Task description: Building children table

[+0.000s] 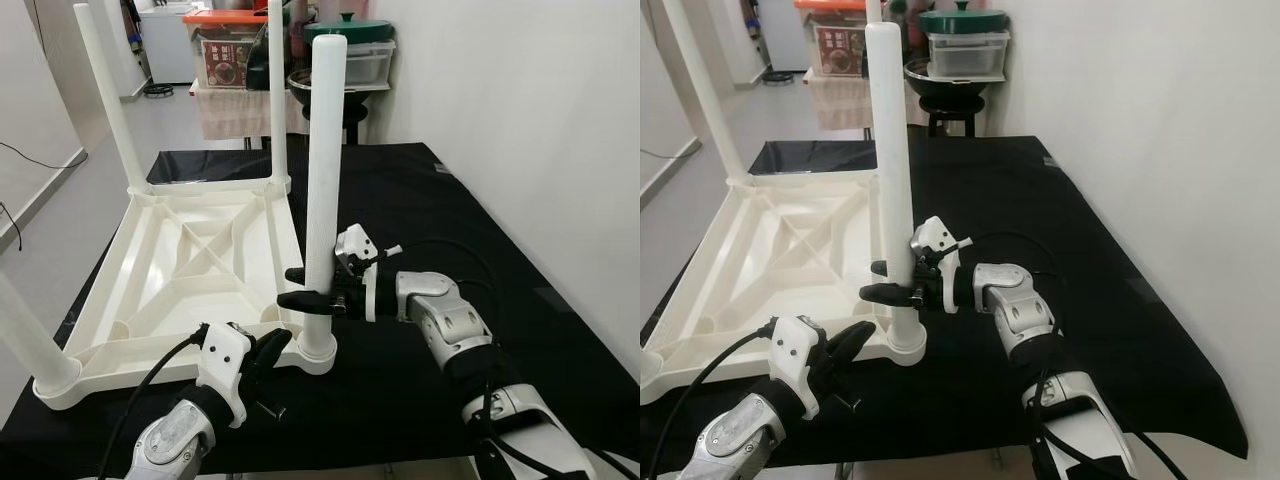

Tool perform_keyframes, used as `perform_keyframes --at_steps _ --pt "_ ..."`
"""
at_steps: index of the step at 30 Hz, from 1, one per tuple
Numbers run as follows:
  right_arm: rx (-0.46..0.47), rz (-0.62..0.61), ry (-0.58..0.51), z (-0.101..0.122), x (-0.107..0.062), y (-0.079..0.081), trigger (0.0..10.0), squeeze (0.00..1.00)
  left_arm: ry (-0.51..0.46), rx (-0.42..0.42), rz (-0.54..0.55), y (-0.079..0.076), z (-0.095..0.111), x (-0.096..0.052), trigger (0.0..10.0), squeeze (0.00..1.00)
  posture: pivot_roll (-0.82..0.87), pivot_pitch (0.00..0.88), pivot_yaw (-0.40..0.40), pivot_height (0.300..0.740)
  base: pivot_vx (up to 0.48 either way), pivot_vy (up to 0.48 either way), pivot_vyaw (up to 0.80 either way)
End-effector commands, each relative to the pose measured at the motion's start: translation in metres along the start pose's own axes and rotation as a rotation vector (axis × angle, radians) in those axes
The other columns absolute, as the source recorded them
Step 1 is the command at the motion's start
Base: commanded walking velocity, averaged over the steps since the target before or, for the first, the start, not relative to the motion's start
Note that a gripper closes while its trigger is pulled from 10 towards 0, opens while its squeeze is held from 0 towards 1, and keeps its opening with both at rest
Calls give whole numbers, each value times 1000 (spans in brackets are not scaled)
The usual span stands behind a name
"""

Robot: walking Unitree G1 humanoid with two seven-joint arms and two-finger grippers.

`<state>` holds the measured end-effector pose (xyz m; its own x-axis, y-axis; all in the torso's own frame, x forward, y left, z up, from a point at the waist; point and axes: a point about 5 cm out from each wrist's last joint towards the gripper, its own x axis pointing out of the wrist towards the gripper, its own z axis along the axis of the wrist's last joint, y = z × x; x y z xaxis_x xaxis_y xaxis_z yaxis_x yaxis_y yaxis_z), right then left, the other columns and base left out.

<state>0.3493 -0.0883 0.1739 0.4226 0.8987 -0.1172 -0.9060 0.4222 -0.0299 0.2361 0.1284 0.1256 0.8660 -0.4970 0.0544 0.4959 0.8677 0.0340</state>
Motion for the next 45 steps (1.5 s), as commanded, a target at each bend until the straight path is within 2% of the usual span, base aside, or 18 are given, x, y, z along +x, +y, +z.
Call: perform_keyframes --at_steps 1,2,3,4,5,6,16,17,18,19,20,21,27,28,30,35,44,45 --pt "36 -187 60 -11 -7 -9 0 0 15 -2 1 1 -2 -2 10000 0 39 0 -38 740 0 0 0" --pt "36 -187 60 -11 -7 -9 0 0 15 -2 1 1 -2 -2 10000 0 39 0 -38 740 0 0 0" --pt "92 -376 96 -22 -5 -7 0 0 16 -1 0 2 -2 -2 10000 0 41 0 -37 740 0 0 0" --pt "223 -626 90 -34 -4 0 0 0 17 1 0 4 -1 -2 10000 0 41 0 -31 740 0 0 0" --pt "227 -650 128 -44 7 26 0 0 19 5 0 5 -1 -2 10000 0 44 0 -25 740 0 0 0" --pt "150 -618 135 -40 15 40 0 0 21 9 0 5 -1 -2 10000 0 44 0 -25 740 0 0 0" --pt "117 -554 149 -36 30 41 0 0 21 15 9 4 -1 -2 10000 0 58 0 -42 740 0 0 0" --pt "118 -547 149 -36 30 41 2235 0 20 13 14 4 0 -3 10000 0 56 0 -44 740 0 0 0" --pt "118 -547 149 -36 30 41 2235 0 20 13 14 4 0 -3 10000 0 56 0 -44 740 0 0 0" --pt "127 -530 130 -34 29 42 10000 0 19 9 14 4 0 -2 10000 0 52 0 -42 740 0 0 0" --pt "127 -530 130 -34 29 42 10000 0 19 9 14 4 0 -2 10000 0 52 0 -42 740 0 0 0" --pt "130 -470 99 -30 30 44 10000 1000 19 7 11 3 -1 -2 10000 0 54 0 -40 740 0 0 0" --pt "99 -272 0 -14 27 51 10000 1000 21 3 4 3 -2 -1 10000 0 56 0 -51 740 0 0 0" --pt "45 -148 -3 -12 18 39 10000 0 19 3 5 2 -2 0 10000 0 58 0 -58 740 0 0 0" --pt "4 -78 19 -12 12 27 10000 0 18 2 6 2 -3 0 10000 0 61 0 -64 740 0 0 0" --pt "-54 0 77 -14 8 17 10000 0 18 2 8 1 -3 0 10000 0 69 0 -71 740 0 0 0" --pt "3 81 70 -8 -1 -4 10000 0 18 3 5 -2 -4 1 10000 0 76 0 -81 740 0 0 0" --pt "21 106 47 -6 -3 -7 8549 0 17 3 5 -2 -4 1 10000 0 76 0 -81 740 0 0 0"
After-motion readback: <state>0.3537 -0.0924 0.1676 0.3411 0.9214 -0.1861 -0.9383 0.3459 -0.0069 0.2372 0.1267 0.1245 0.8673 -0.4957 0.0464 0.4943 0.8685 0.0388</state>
